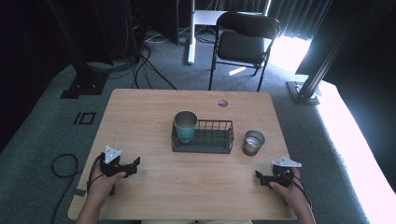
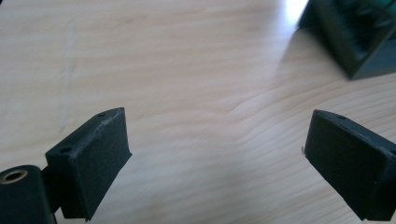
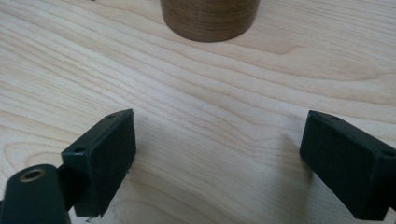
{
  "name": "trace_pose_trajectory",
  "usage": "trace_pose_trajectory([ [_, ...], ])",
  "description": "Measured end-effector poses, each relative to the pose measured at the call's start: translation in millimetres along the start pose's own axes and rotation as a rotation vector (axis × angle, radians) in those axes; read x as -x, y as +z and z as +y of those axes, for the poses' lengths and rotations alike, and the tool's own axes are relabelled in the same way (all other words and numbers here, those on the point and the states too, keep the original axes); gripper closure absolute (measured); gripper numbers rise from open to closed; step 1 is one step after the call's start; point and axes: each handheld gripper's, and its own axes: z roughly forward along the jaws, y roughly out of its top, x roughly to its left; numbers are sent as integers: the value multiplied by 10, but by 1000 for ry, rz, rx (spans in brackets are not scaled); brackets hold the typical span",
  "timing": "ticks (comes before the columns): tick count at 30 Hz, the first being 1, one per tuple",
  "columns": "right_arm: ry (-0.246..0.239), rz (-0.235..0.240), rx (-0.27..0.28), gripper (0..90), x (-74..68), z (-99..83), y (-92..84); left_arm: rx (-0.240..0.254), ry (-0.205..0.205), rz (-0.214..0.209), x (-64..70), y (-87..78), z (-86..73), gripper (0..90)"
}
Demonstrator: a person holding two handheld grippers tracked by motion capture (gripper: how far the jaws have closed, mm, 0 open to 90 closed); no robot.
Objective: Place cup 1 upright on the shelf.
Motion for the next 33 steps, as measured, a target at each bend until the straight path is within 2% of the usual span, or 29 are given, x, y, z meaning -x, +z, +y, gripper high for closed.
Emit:
trace_pose_trajectory([
  [7,0,0,1,102,0,0,1,-42,-28,52,-150,-57,-110,73],
  [11,0,0,0,102,1,0,1,-46,-26,73,-239,-78,-165,73],
  [16,0,0,0,101,1,0,1,-86,-33,102,-332,-112,-230,74],
  [21,0,0,0,102,1,0,1,-121,-31,96,-400,-148,-269,74],
  [24,0,0,0,102,1,0,1,-182,-15,62,-401,-146,-293,71],
  [26,0,0,-1,102,1,0,1,-185,-1,59,-394,-145,-294,71],
  [33,0,0,-1,102,1,0,0,-185,-1,58,-383,-145,-296,70],
])
